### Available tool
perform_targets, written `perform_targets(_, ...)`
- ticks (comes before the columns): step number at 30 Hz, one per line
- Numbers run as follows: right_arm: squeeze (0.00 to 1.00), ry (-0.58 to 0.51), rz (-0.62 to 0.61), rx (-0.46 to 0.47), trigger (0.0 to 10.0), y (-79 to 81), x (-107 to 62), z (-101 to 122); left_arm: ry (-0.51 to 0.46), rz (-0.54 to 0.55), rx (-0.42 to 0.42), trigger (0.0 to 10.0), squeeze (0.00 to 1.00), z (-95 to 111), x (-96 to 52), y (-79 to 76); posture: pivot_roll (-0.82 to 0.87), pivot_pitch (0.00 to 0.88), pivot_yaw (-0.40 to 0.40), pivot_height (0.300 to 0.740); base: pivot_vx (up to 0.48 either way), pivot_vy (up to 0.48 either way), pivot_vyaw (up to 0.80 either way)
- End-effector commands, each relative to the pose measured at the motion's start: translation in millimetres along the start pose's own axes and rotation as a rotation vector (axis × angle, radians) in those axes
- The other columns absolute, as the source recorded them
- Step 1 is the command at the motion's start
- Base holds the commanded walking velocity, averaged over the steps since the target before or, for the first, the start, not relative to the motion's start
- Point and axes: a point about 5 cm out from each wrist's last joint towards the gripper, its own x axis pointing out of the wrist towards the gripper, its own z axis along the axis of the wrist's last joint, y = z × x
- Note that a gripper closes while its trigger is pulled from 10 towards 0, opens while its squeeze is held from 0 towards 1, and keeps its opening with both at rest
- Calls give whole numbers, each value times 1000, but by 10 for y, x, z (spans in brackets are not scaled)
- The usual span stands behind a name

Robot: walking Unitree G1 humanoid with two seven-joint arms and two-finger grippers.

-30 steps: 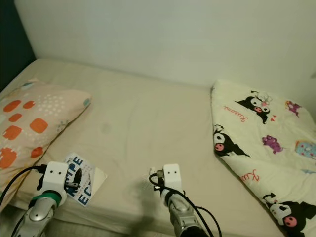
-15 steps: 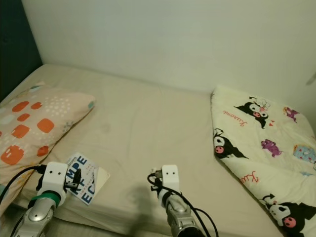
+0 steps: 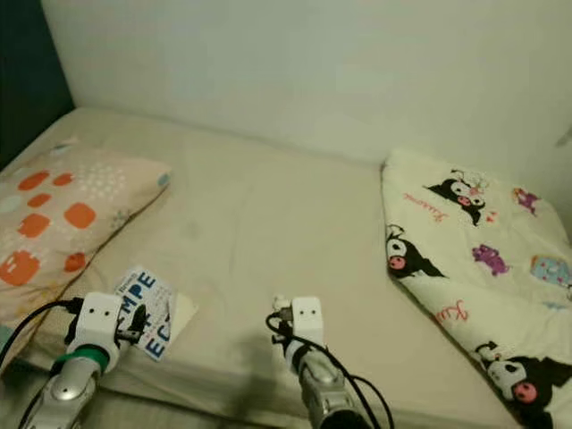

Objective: Clean up the room

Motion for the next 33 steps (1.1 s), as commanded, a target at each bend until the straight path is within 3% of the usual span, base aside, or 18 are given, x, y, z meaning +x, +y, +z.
perform_targets(1, 0, 22, -15, 14, 10000, -47, -25, -67, 31, -12, 7, 10000, 0, -79, -27, -41, 70, 0, -59, 626, 0, 0, 0)
perform_targets(9, 0, 18, -9, 6, 10000, -48, -27, -64, 36, -14, 6, 10000, 0, -99, -40, -66, 67, 0, -59, 586, 0, 0, 0)
perform_targets(17, 0, -6, 36, 2, 10000, 12, 0, 10, 29, -11, 7, 10000, 0, -70, -20, -70, 71, 0, -63, 586, 0, 0, 0)
perform_targets(22, 4, -71, 118, 19, 10000, 165, 86, 265, 20, 16, 26, 10000, 0, -109, -110, -7, 90, 24, -81, 586, 0, 0, 0)
perform_targets(23, 514, -89, 126, 52, 10000, 192, 102, 324, 13, 20, 40, 10000, 0, -118, -137, 6, 101, 40, -91, 586, 0, 0, 0)
perform_targets(24, 914, -111, 136, 96, 10000, 216, 116, 384, 4, 21, 53, 10000, 0, -124, -169, 16, 108, 47, -95, 586, 0, 0, 0)
perform_targets(25, 1000, -135, 147, 130, 10000, 241, 128, 444, -5, 20, 62, 10000, 0, -129, -199, 26, 108, 47, -95, 586, 0, 0, 0)
perform_targets(28, 1000, -159, 157, 135, 10000, 273, 145, 526, -23, 12, 72, 10000, 0, -135, -277, 35, 125, 70, -108, 586, 0, 0, 0)
perform_targets(29, 1000, -200, 156, 128, 10000, 318, 174, 672, -36, 7, 80, 10000, 0, -166, -427, 81, 156, 112, -132, 586, 0, 0, 0)
perform_targets(30, 1000, -200, 156, 128, 10000, 318, 174, 672, -36, 7, 80, 10000, 0, -166, -427, 81, 156, 112, -132, 586, 0, 0, 0)
perform_targets(33, 1000, -257, 144, 131, 10000, 362, 207, 884, -45, 8, 104, 10000, 0, -203, -659, 157, 203, 166, -148, 586, 0, 0, 0)
